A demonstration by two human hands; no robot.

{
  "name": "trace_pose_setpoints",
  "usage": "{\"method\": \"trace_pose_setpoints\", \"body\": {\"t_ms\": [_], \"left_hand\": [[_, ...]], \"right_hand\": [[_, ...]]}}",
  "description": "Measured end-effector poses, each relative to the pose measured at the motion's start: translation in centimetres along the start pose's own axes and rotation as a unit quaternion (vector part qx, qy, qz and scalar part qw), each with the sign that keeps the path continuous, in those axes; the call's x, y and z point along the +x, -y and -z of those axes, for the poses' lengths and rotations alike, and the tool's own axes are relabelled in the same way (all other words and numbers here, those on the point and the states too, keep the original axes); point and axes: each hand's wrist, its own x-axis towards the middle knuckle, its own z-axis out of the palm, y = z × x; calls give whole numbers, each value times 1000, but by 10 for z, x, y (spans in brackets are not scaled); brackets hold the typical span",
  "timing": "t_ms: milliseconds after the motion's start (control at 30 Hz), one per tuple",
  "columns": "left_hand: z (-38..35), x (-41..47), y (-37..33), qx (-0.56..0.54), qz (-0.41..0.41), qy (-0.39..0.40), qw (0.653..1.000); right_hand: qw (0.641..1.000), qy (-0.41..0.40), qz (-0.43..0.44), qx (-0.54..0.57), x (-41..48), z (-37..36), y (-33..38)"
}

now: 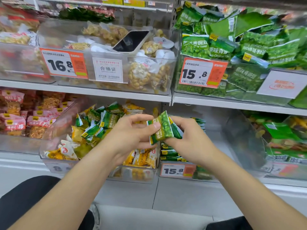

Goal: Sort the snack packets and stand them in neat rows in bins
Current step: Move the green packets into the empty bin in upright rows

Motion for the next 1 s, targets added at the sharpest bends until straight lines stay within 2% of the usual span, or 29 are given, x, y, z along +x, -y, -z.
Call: {"method": "trace_pose_setpoints", "body": {"t_ms": [100,167,267,367,433,500,533,633,733,867,933,1000], "left_hand": [[-5,5,3,-7,28,-6,1000],[-5,8,6,28,25,0,999],[-5,8,8,123,-21,-17,992],[-9,4,7,257,-117,-36,959],[-9,5,8,291,-155,-22,944],[-10,6,8,269,-153,6,951],[-11,7,7,236,-131,19,963],[-17,5,1,98,-43,53,993],[-19,6,-2,-4,-12,84,996],[-21,1,-4,23,-23,166,986],[-23,0,-2,31,-35,169,984],[-25,1,0,36,-46,136,989]], "right_hand": [[994,-72,-80,-17,-4,9,-5],[983,-136,-115,-36,-6,20,-8],[975,-195,-81,-72,-10,34,-10],[986,-160,-36,8,-13,37,-8],[990,-77,-36,114,-17,37,-3],[988,-1,-47,147,-20,37,-3],[989,11,-49,138,-20,36,-4],[991,-16,-53,126,-19,37,-9],[991,-28,-70,109,-19,43,-12],[996,-32,-64,57,-18,48,-19],[997,-31,-57,47,-18,50,-24],[998,-20,-51,38,-19,53,-27]]}}
